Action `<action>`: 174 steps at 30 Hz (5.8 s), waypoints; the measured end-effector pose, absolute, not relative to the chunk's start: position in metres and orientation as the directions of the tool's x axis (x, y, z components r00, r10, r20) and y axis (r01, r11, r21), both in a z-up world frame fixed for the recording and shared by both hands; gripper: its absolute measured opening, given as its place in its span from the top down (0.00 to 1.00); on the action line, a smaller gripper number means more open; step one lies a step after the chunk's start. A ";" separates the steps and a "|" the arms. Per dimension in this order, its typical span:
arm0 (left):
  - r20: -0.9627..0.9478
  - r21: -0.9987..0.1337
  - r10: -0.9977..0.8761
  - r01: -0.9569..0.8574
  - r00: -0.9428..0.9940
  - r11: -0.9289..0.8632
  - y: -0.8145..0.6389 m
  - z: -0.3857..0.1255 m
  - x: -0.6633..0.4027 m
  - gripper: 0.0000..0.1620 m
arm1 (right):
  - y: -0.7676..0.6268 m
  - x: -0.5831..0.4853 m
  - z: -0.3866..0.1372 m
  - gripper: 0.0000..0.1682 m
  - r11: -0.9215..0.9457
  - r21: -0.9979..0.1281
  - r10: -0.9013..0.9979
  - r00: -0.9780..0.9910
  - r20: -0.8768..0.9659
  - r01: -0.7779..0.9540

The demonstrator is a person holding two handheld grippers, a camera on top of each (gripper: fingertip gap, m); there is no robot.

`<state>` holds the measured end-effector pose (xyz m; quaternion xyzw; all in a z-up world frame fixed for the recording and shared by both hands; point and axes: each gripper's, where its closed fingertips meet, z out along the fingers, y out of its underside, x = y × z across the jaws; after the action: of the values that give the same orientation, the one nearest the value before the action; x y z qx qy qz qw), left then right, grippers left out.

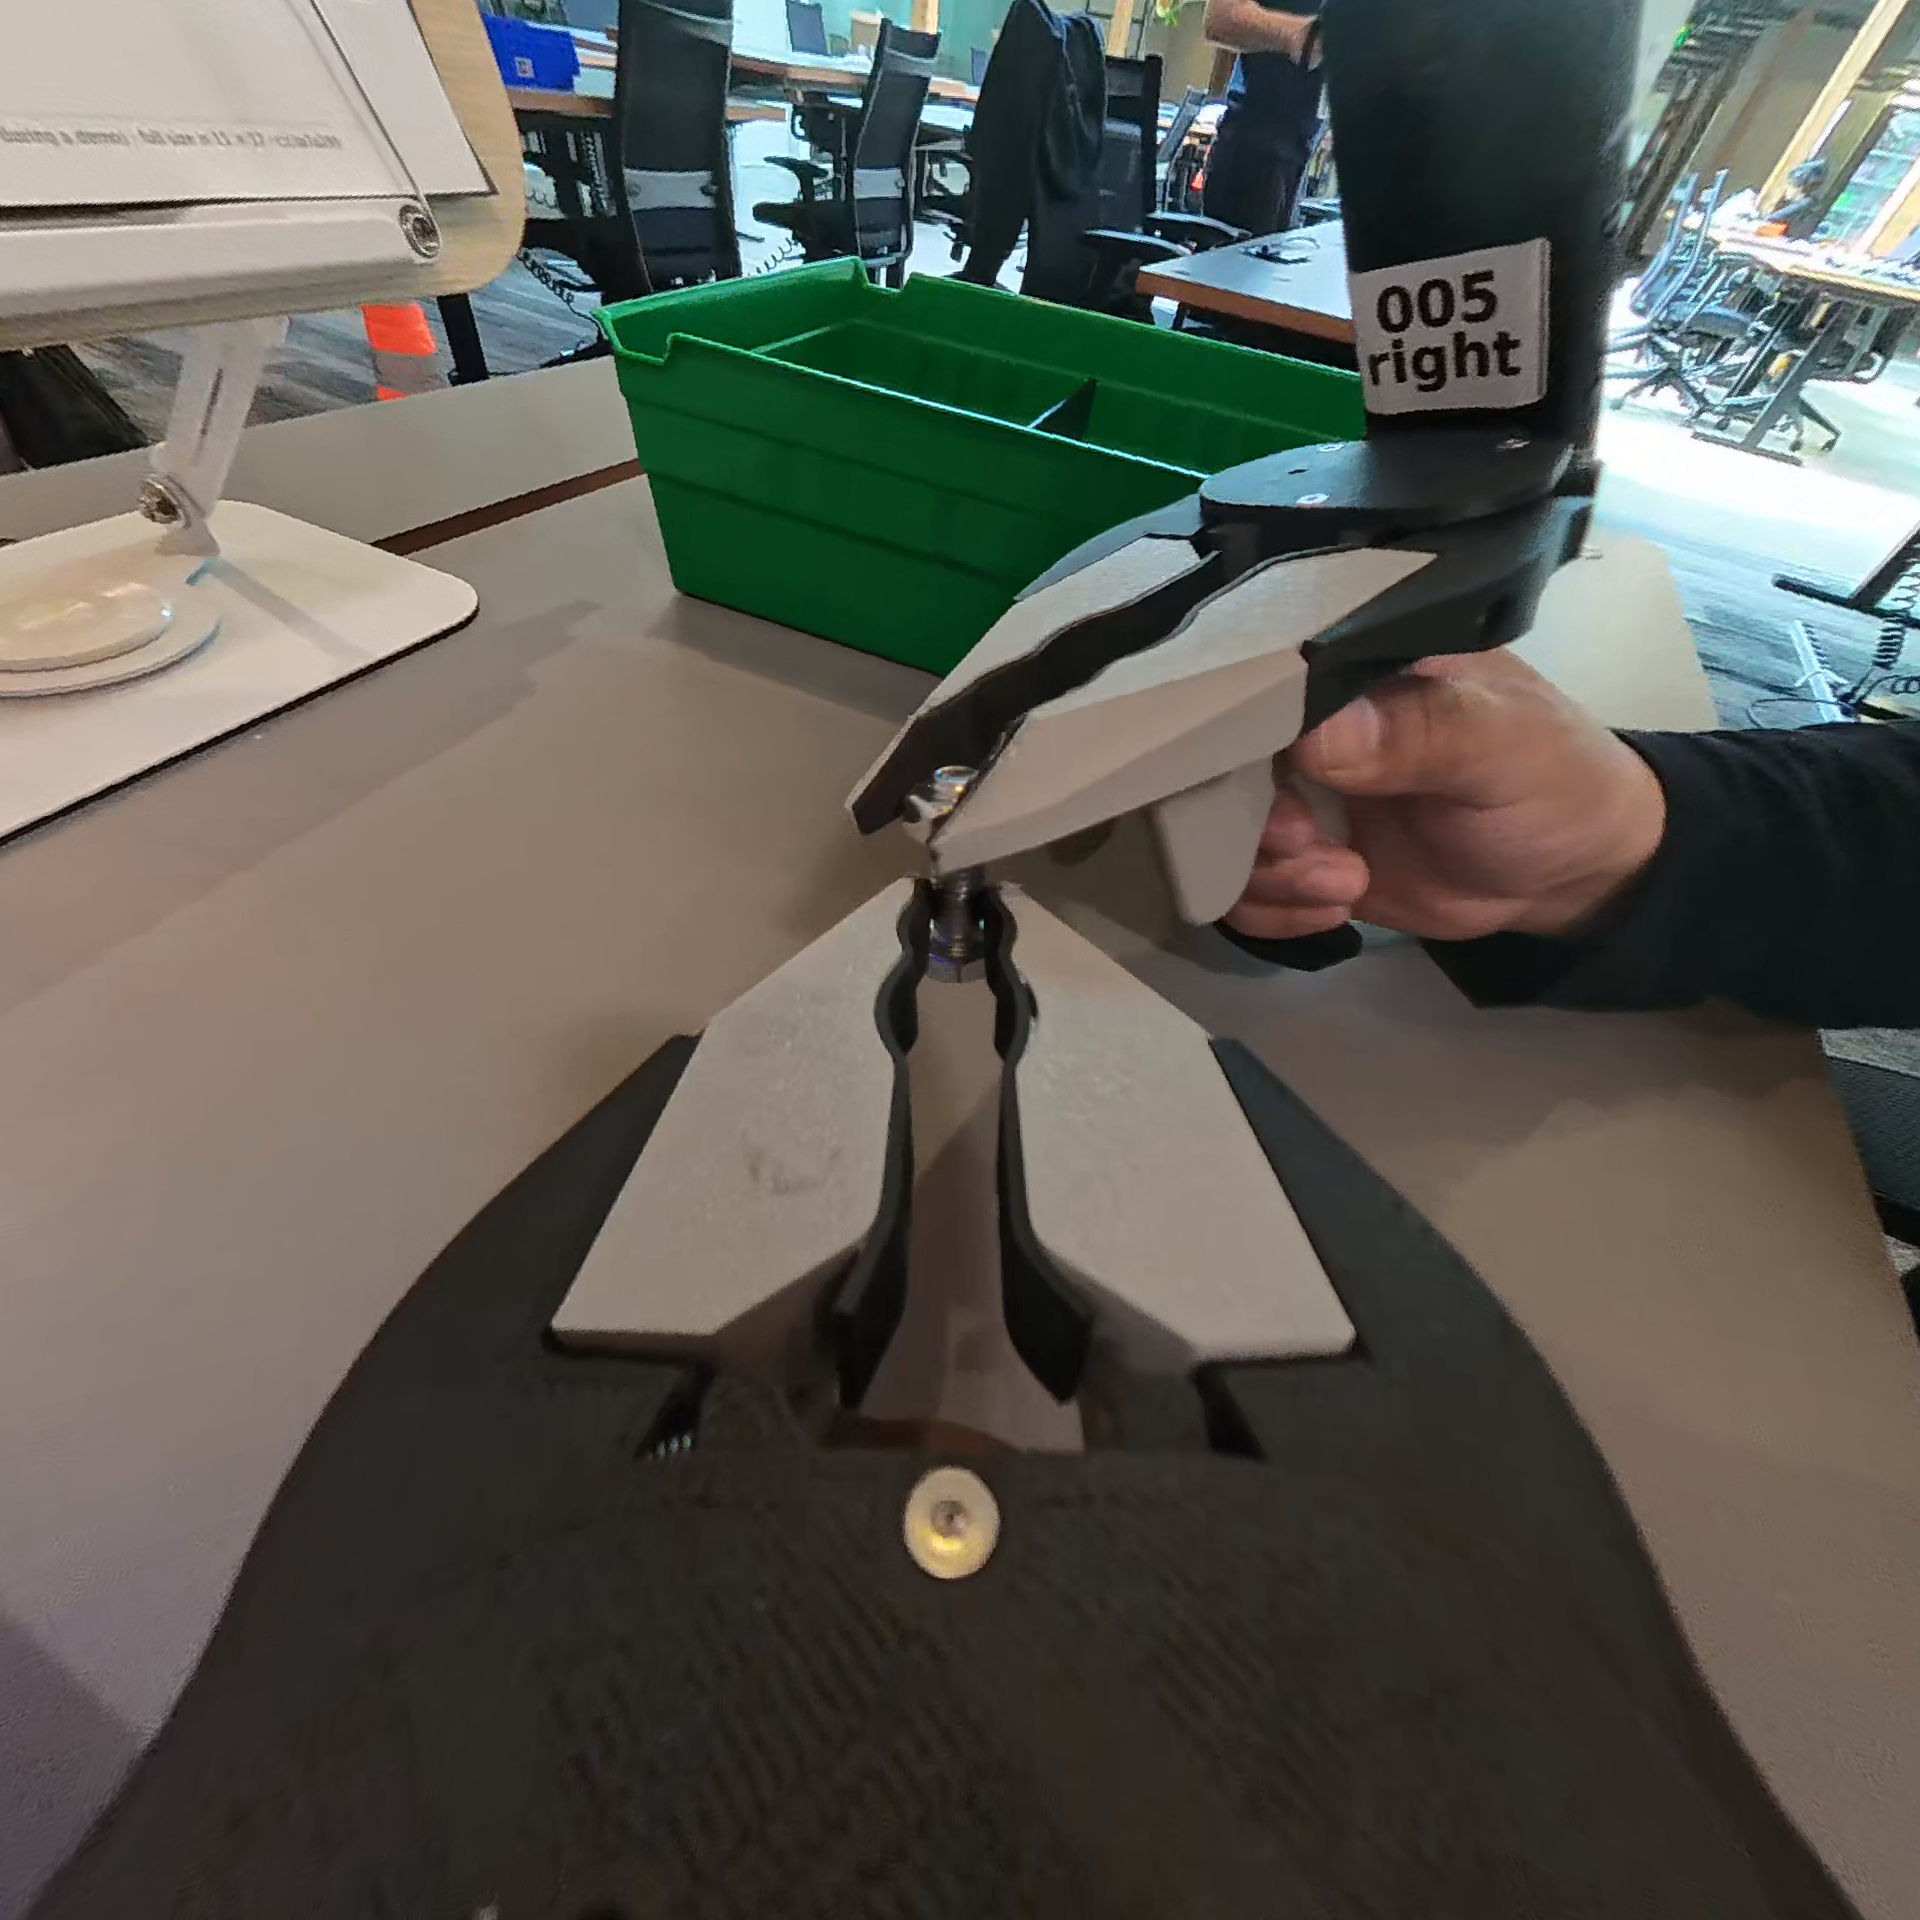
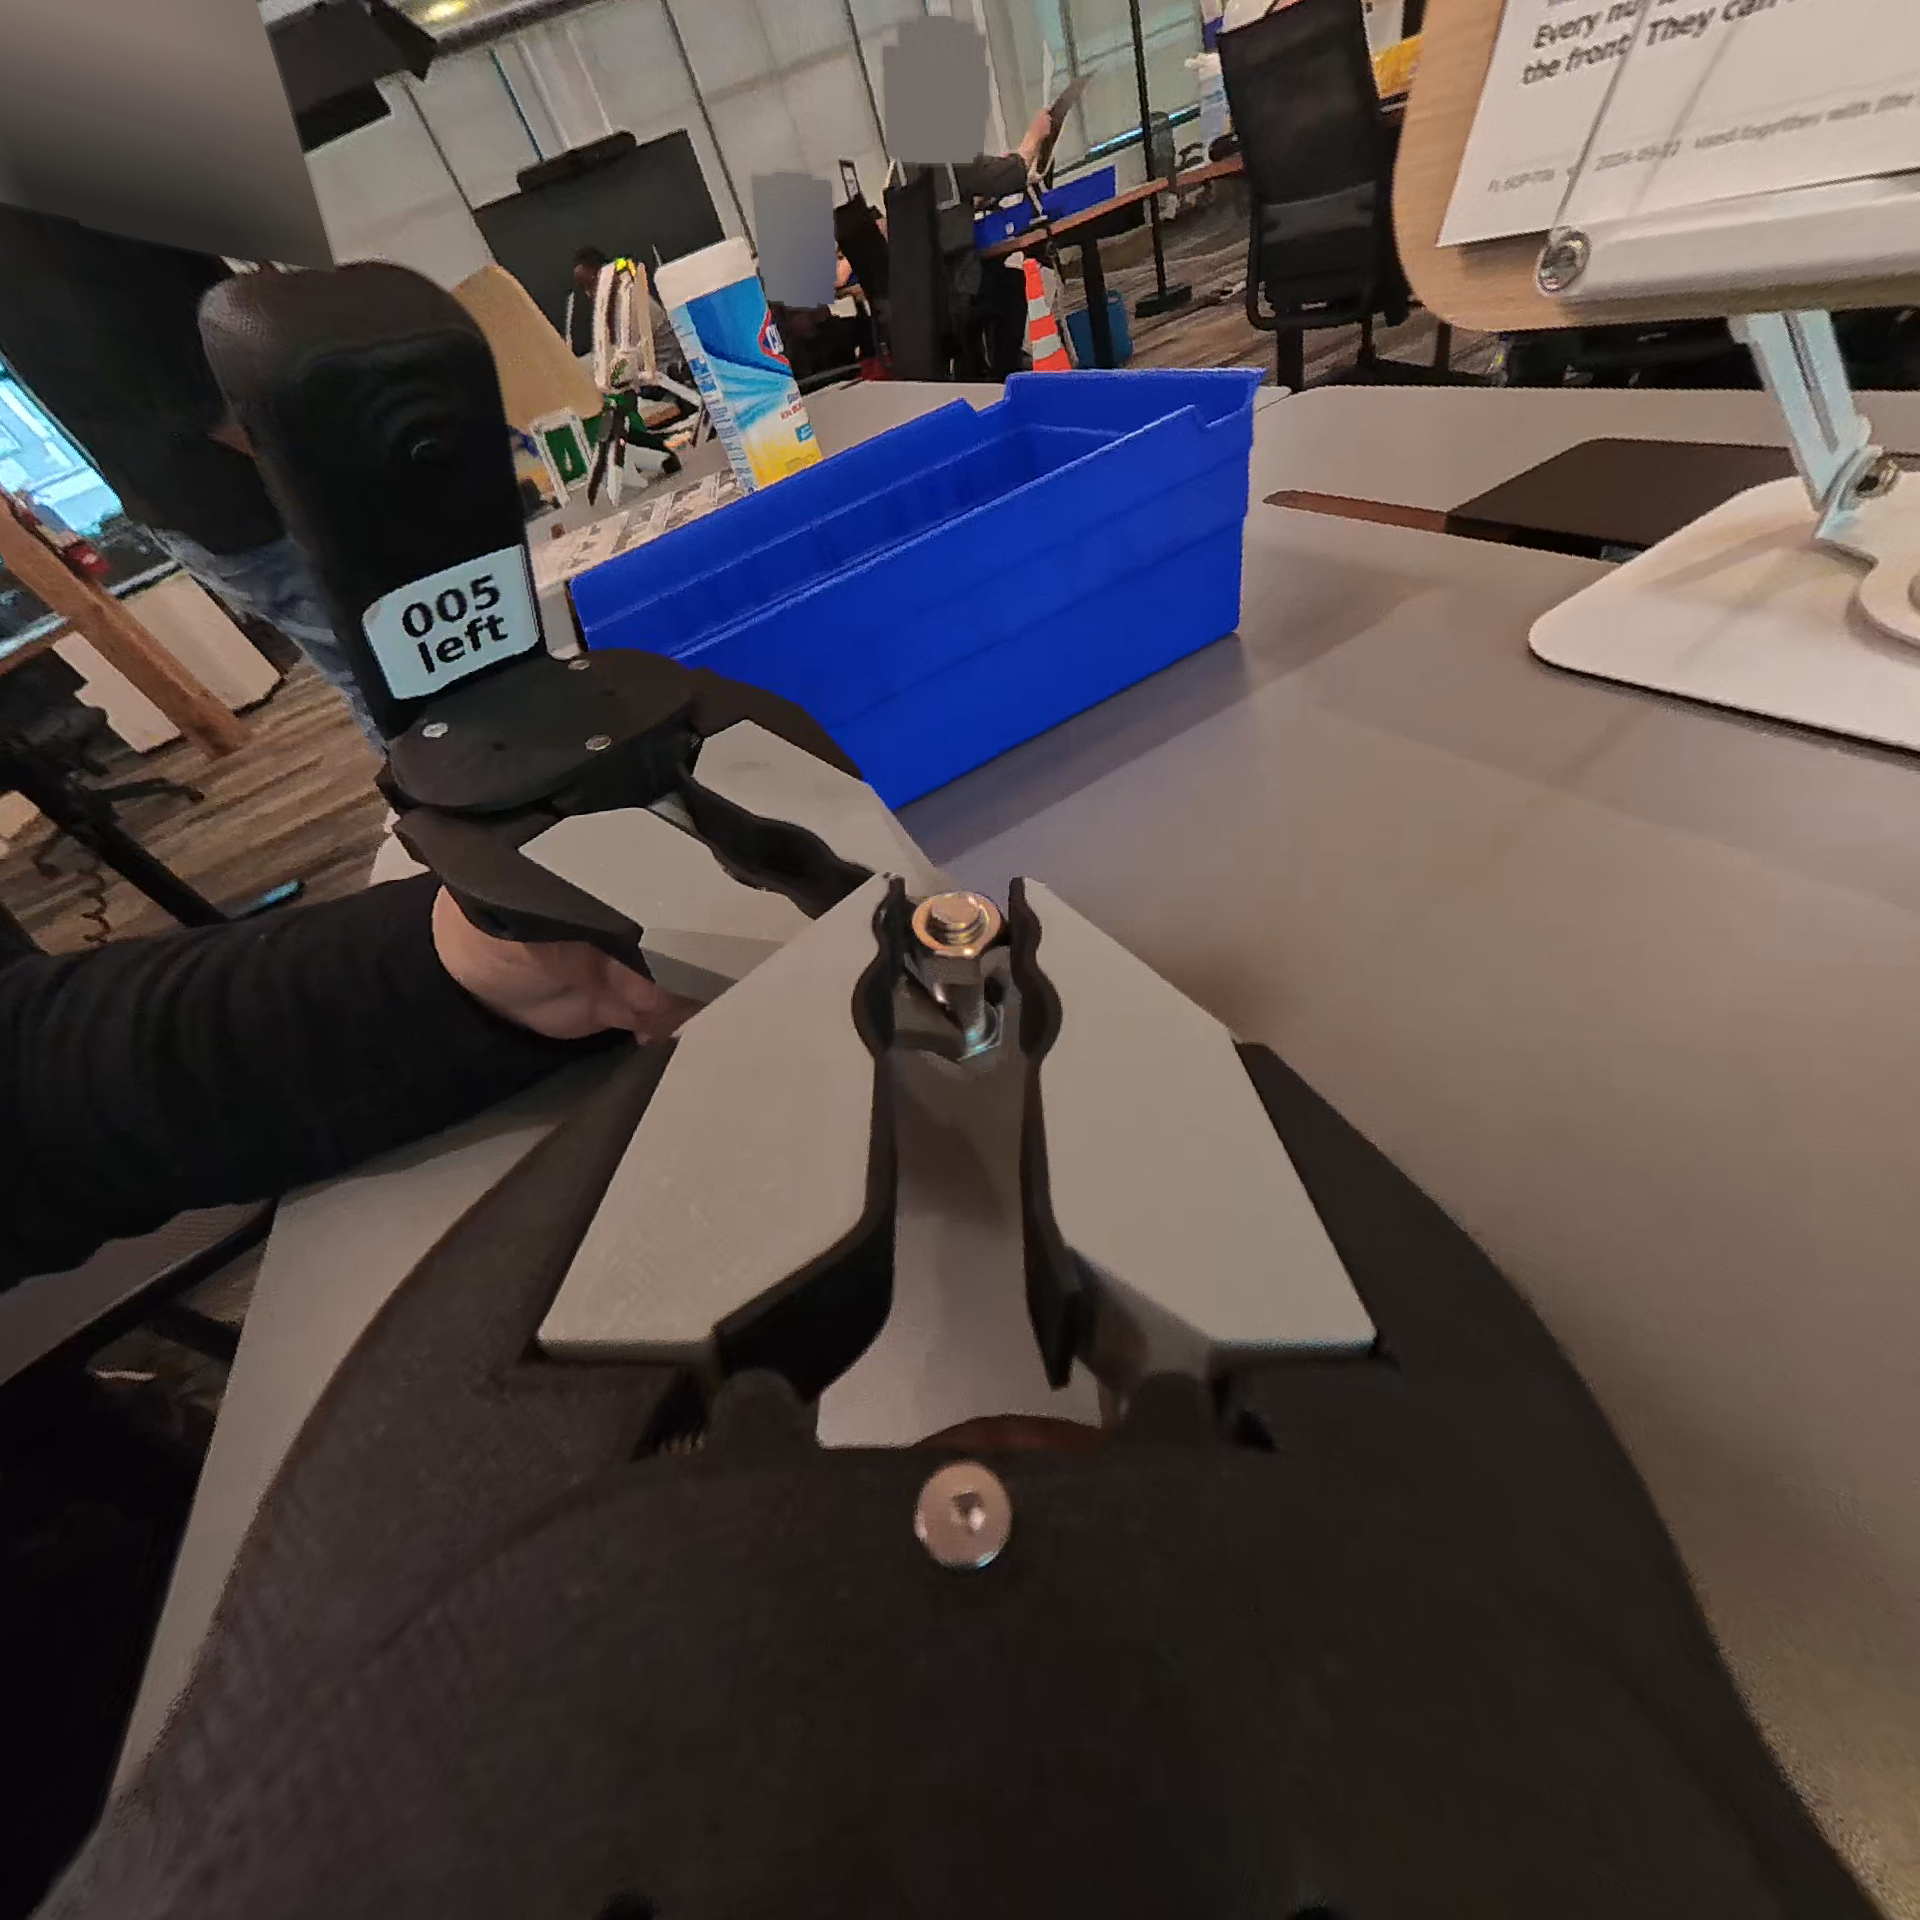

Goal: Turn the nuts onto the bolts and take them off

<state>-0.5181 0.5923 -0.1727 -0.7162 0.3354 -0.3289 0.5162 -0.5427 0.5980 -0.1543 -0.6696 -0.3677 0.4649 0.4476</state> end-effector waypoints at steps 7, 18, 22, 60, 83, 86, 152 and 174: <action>0.151 -0.955 -0.811 -0.127 0.565 -0.266 0.593 -0.175 -0.518 0.92 | 0.595 -0.543 -0.152 0.90 -0.394 -0.918 0.896 0.242 -0.373 0.045; 0.168 -0.956 -0.808 -0.105 0.565 -0.272 0.593 -0.170 -0.518 0.96 | 0.595 -0.544 -0.148 0.90 -0.405 -0.914 0.890 0.236 -0.390 0.020; 0.205 -0.956 -0.782 -0.051 0.588 -0.289 0.601 -0.167 -0.529 0.96 | 0.599 -0.540 -0.145 0.82 -0.383 -0.924 0.892 0.262 -0.368 0.005; 0.184 -0.966 -0.753 -0.026 0.631 -0.257 0.605 -0.160 -0.532 0.96 | 0.598 -0.540 -0.136 0.83 -0.350 -0.936 0.899 0.266 -0.347 -0.039; 0.115 -0.968 -0.821 -0.122 0.559 -0.219 0.586 -0.167 -0.502 0.96 | 0.587 -0.555 -0.142 0.81 -0.312 -0.950 0.921 0.252 -0.297 0.023; 0.099 -0.971 -0.804 -0.120 0.586 -0.207 0.591 -0.165 -0.511 0.96 | 0.591 -0.549 -0.141 0.81 -0.307 -0.952 0.917 0.271 -0.292 0.013; 0.133 -0.973 -0.747 -0.057 0.651 -0.222 0.606 -0.162 -0.533 0.96 | 0.599 -0.537 -0.136 0.82 -0.343 -0.938 0.900 0.271 -0.342 -0.044; 0.153 -0.969 -0.753 -0.053 0.640 -0.243 0.604 -0.164 -0.530 0.96 | 0.596 -0.540 -0.135 0.82 -0.308 -0.951 0.912 0.276 -0.304 -0.030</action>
<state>-0.5302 0.6040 -0.1642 -0.7209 0.2794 -0.3190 0.5482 -0.5395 0.5961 -0.1352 -0.6406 -0.3440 0.4934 0.4774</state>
